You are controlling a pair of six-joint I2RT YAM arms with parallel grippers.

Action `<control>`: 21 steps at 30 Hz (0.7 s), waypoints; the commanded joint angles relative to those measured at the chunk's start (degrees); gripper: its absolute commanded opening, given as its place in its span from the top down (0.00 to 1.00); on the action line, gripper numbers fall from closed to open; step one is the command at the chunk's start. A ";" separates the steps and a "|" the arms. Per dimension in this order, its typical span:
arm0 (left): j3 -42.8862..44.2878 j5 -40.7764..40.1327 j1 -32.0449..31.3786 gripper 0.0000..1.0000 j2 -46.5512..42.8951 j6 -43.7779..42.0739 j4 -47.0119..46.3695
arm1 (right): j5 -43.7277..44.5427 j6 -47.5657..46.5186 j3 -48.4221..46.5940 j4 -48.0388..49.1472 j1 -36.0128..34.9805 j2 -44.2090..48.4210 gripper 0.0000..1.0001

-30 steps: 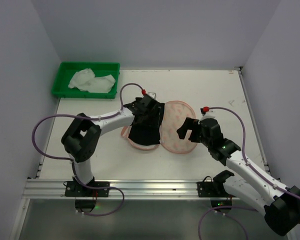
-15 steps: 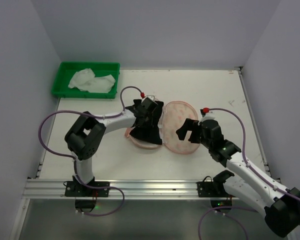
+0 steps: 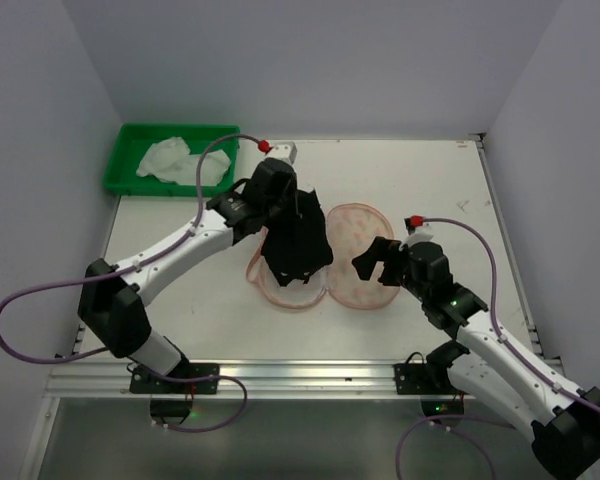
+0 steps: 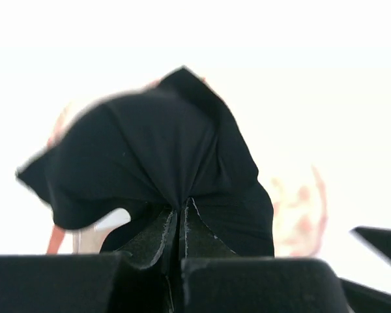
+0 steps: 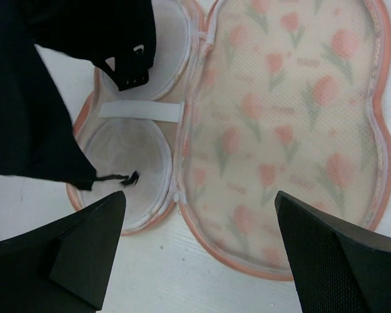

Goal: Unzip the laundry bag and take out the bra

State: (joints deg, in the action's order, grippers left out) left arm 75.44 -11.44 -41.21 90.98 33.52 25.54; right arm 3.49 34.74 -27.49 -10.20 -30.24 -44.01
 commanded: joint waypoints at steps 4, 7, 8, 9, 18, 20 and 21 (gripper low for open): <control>10.68 -2.98 6.13 1.00 -7.04 -2.32 -0.58 | -0.23 -0.55 -0.11 2.46 0.27 0.59 0.01; 14.55 -0.86 14.55 1.00 -6.96 -1.53 -0.84 | -0.58 -0.73 -0.81 2.37 0.36 0.07 0.01; 15.78 -1.38 16.23 1.00 -6.35 -1.18 -0.76 | -0.59 -0.81 -1.08 2.37 0.36 -0.02 0.01; 18.23 -3.04 17.56 1.00 -5.91 -1.00 -0.75 | -0.67 -0.82 -1.17 2.29 0.27 -0.11 0.01; 26.25 -7.98 34.69 1.00 2.26 6.82 -7.24 | -0.85 -1.43 -2.22 2.02 0.27 -1.34 0.01; 27.21 -8.68 36.46 1.00 4.73 8.92 -8.83 | -0.67 -1.69 -2.22 2.11 0.27 -1.69 0.01; 27.48 -9.03 37.86 1.00 5.60 9.46 -10.93 | -0.67 -1.78 -2.13 2.11 0.27 -1.87 0.01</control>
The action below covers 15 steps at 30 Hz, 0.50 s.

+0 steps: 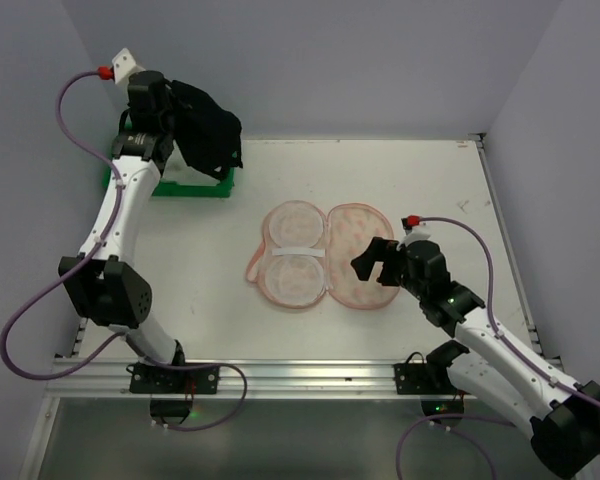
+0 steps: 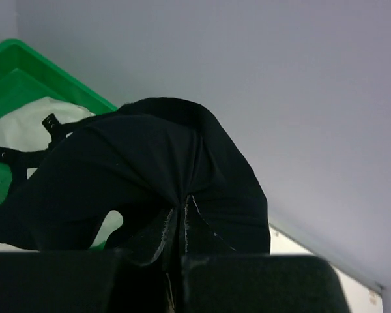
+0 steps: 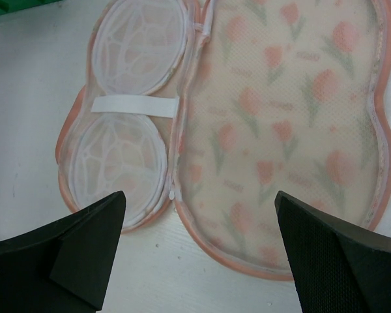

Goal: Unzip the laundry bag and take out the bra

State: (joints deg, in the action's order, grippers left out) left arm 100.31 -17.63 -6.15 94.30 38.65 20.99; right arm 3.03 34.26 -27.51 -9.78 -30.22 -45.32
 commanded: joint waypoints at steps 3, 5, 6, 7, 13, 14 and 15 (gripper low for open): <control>5.24 -5.22 5.00 1.00 6.15 5.90 -8.42 | -0.30 -1.39 -2.11 1.70 0.25 -1.52 0.01; 7.09 -7.06 5.88 1.00 9.22 6.87 -9.56 | -0.65 -1.48 -2.29 1.70 0.25 -1.96 0.01; 7.52 -7.77 6.15 1.00 11.32 7.05 -11.48 | -0.92 -1.65 -2.37 1.70 0.25 -2.23 0.01; 7.88 -8.21 6.67 1.00 12.30 7.05 -12.37 | -1.18 -1.74 -2.64 1.70 0.25 -2.23 0.01; 12.36 -10.49 10.37 1.00 20.04 7.05 -13.26 | -0.48 -1.66 -3.25 1.87 0.25 -3.02 0.01; 12.10 -10.76 10.63 1.00 20.57 6.88 -13.69 | -0.48 -1.57 -3.34 1.96 0.25 -3.37 0.01; 11.75 -11.02 10.90 1.00 21.53 6.53 -14.31 | -0.57 -1.57 -3.52 1.96 0.25 -3.72 0.01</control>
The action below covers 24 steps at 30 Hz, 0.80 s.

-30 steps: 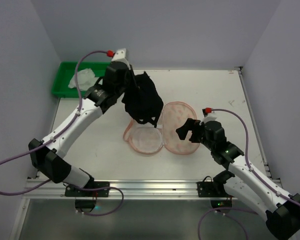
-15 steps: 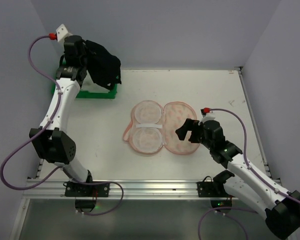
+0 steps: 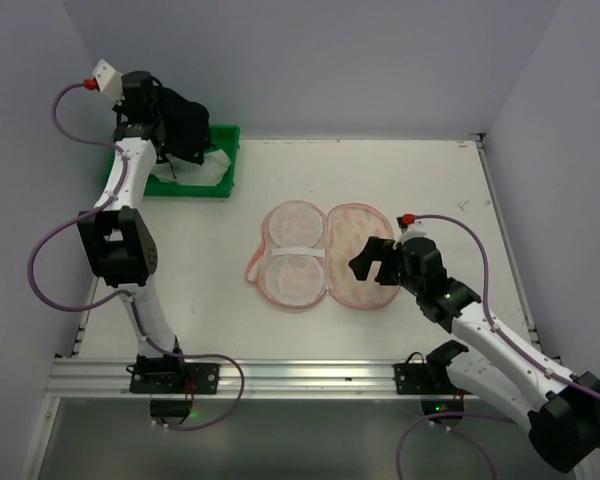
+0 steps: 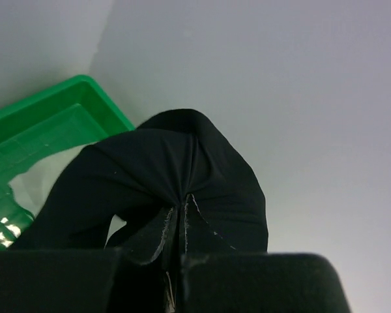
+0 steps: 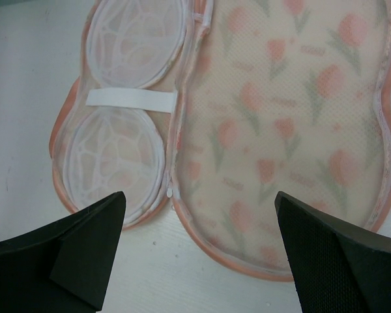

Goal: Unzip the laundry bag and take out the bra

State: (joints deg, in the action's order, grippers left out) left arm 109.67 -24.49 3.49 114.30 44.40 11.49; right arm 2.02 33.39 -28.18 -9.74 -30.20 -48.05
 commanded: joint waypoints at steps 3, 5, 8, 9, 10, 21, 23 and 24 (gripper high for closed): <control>2.39 -5.30 1.61 1.00 2.94 -0.10 -4.98 | 0.35 -0.60 -3.10 1.91 0.31 -2.57 0.01; 1.96 -5.22 1.70 1.00 4.26 -0.19 -5.07 | 0.35 -0.60 -3.28 2.09 0.31 -3.53 0.01; 0.55 -2.41 1.79 1.00 6.19 1.56 -5.33 | 0.53 -0.69 -3.46 2.35 0.31 -4.41 0.01; 0.03 -1.36 1.61 1.00 7.42 2.35 -5.77 | 0.61 -0.78 -3.63 2.44 0.40 -4.51 0.01; -0.94 -0.39 1.61 1.00 7.95 4.27 -5.86 | 0.61 -0.87 -3.72 2.53 0.31 -4.68 0.01; -4.45 6.82 0.12 0.70 11.30 8.86 -6.91 | 8.69 0.97 -3.46 -1.07 1.45 -4.24 0.01; -5.42 7.61 0.03 0.62 10.51 7.37 -6.92 | 9.75 2.73 -3.81 -2.03 2.07 -4.77 0.01; -6.30 8.22 0.03 0.54 9.72 6.84 -7.00 | 11.15 3.52 -4.16 -3.17 2.24 -4.94 0.01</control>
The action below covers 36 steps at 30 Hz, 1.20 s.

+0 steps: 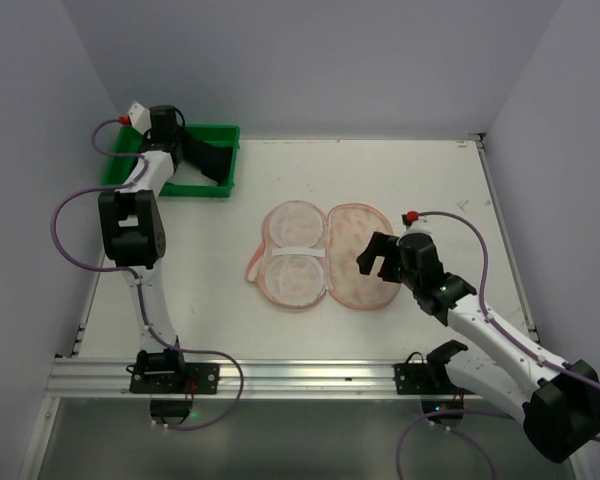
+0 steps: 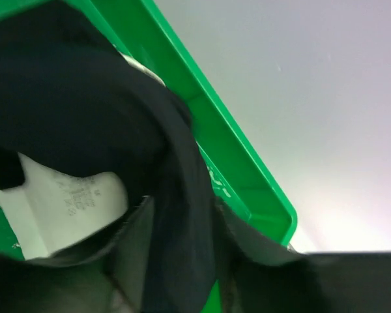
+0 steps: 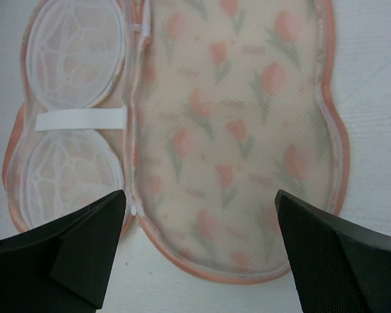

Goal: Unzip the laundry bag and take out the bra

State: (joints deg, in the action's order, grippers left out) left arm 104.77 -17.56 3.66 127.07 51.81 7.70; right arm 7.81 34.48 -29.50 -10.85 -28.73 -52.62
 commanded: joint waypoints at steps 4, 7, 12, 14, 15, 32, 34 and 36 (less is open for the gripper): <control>-3.60 7.43 -0.15 0.26 -6.38 -4.34 -3.22 | 8.61 5.33 -4.69 -5.75 2.10 -2.39 0.01; -6.49 10.87 -0.23 0.00 -11.21 -7.15 -2.87 | 8.54 6.91 -6.01 -8.48 4.64 -3.36 0.01; -12.21 13.78 -0.23 0.00 -23.93 -12.25 0.28 | 4.06 8.59 -6.89 -10.94 12.11 -6.35 0.01; -15.98 15.27 -0.23 0.00 -28.17 -15.24 1.69 | 0.65 9.29 -6.98 -10.94 15.09 -7.92 0.01; -17.31 15.89 -0.23 0.00 -32.28 -17.25 2.40 | -0.42 9.38 -7.59 -10.94 15.72 -8.72 0.01; -47.63 26.36 -0.23 0.00 -70.00 -34.05 16.38 | -11.41 10.08 -13.75 -9.28 18.27 -28.32 0.02; -51.14 25.04 -0.15 0.00 -72.47 -33.88 14.19 | -12.12 9.91 -13.92 -9.01 18.36 -29.55 0.03; -54.93 26.78 -0.15 0.00 -73.80 -33.88 11.73 | -14.05 9.56 -14.10 -8.13 18.36 -31.31 0.04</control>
State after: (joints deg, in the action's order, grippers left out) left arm 53.43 7.31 3.57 55.53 20.97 21.96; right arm -2.44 43.90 -41.69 -21.15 -10.79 -82.19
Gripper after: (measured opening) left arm 0.997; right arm 0.961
